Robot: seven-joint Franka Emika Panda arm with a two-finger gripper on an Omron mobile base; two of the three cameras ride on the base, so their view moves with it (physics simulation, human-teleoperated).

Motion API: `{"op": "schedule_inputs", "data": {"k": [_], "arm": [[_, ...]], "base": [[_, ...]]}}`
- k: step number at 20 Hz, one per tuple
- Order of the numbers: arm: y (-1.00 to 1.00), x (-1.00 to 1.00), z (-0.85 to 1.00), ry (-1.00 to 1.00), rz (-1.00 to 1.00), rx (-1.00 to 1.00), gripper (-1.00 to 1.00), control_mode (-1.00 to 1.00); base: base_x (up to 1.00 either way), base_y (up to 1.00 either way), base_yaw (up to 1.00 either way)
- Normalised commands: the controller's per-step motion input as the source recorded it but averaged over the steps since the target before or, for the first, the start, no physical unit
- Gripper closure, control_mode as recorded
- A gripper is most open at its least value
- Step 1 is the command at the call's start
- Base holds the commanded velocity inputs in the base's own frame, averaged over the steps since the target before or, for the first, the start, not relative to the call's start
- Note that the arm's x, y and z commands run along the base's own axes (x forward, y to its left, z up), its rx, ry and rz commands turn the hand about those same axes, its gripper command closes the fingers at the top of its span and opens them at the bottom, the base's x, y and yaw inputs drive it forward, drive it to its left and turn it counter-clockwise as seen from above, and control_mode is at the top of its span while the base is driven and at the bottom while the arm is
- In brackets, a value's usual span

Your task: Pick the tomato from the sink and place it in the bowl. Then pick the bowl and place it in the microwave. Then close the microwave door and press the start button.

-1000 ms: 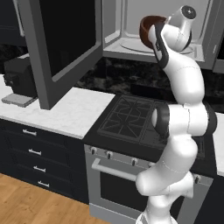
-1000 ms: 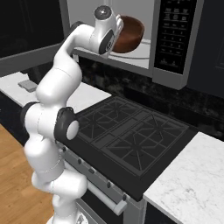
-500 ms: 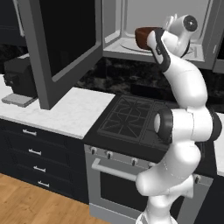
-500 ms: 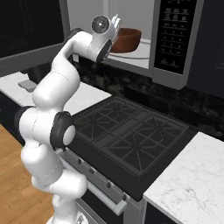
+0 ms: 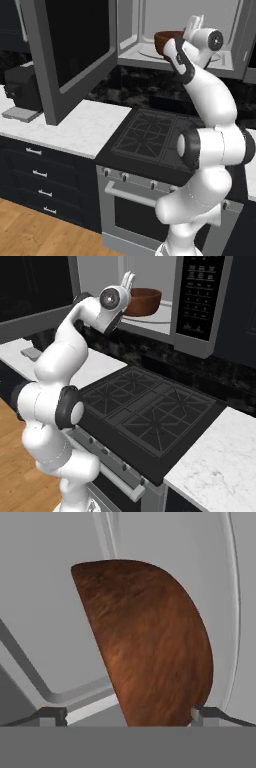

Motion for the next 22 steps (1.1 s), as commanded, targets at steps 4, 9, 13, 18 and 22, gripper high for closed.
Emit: {"op": "schedule_inputs", "data": {"k": [4, 9, 13, 18, 22], "arm": [[0.00, -0.96, 0.54, 0.00, 0.01, 0.00, -1.00, -1.00], [0.11, -1.00, 0.40, 0.02, 0.04, 0.00, -1.00, -1.00], [0.41, -1.00, 0.00, 0.07, 0.04, 0.00, -1.00, -1.00], [0.46, -1.00, -0.02, 0.00, 0.06, 0.00, -1.00, -1.00], [0.51, -1.00, -0.12, 0.00, 0.07, 0.00, -1.00, -1.00]], "base": [[0.00, 0.00, 0.00], [0.00, 0.00, 0.00], [0.00, 0.00, 0.00], [0.00, 0.00, 0.00], [0.00, 0.00, 0.00]]}}
